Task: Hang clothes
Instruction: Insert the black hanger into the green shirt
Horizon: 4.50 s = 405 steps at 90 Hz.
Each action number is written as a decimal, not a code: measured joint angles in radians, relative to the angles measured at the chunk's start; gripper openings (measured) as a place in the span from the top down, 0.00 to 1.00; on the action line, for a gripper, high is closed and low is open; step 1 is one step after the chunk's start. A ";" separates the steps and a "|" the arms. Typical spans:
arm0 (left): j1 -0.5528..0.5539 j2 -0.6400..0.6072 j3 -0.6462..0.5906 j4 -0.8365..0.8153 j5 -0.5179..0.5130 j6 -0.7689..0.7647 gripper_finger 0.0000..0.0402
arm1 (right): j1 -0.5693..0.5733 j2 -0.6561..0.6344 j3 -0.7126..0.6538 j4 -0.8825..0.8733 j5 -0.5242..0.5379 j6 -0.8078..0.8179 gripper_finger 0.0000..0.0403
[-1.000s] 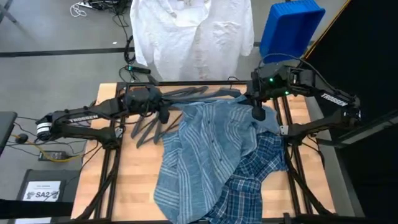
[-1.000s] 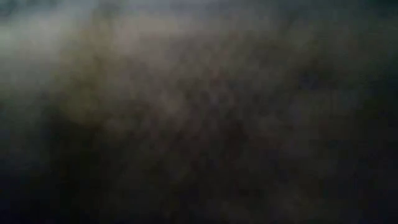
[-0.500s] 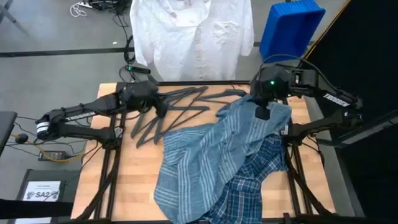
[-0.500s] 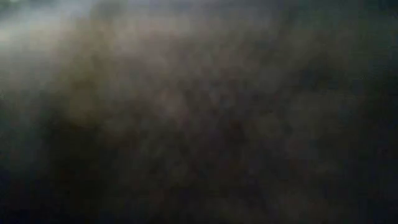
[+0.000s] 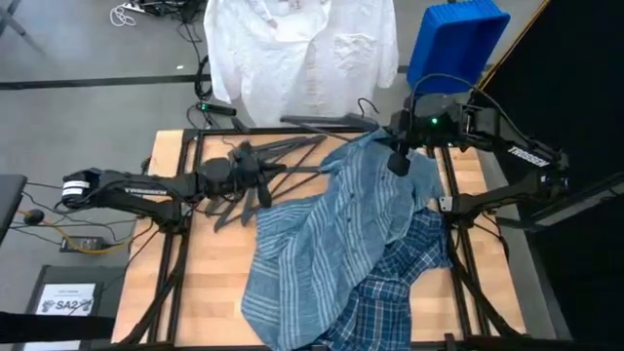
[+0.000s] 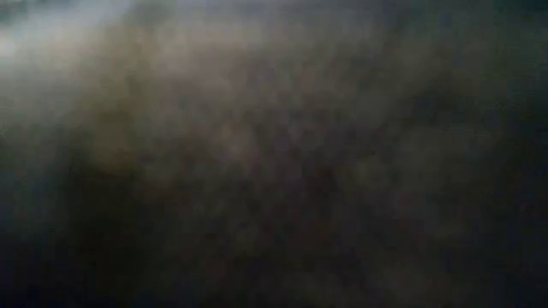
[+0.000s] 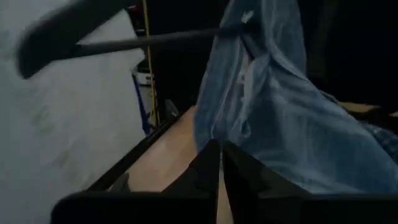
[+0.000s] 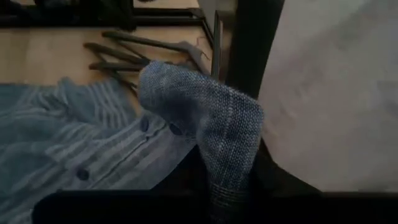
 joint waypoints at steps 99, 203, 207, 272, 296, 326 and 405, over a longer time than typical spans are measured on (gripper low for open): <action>-0.031 0.590 0.332 0.092 0.065 0.268 0.42 | 0.001 0.042 -0.001 0.147 -0.170 0.026 0.94; -0.098 0.199 0.408 -0.794 -0.197 0.371 1.00 | 0.004 0.039 0.131 -0.142 -0.207 0.009 0.94; -0.101 0.196 0.408 -0.813 -0.207 0.361 1.00 | 0.004 0.040 0.131 -0.162 -0.207 0.010 0.94; -0.117 0.180 0.404 -0.862 -0.288 0.269 1.00 | -0.003 0.082 0.135 -0.310 -0.113 0.104 0.94; -0.119 0.152 0.400 -0.838 -0.289 0.293 1.00 | -0.004 0.114 0.137 -0.344 -0.068 0.140 0.94; -0.130 0.149 0.443 -0.947 -0.316 0.293 1.00 | -0.006 0.185 0.138 -0.342 -0.069 0.144 0.94; -0.237 0.290 0.421 -0.961 -0.160 0.064 1.00 | -0.007 0.264 -0.025 -0.012 -0.046 0.134 0.94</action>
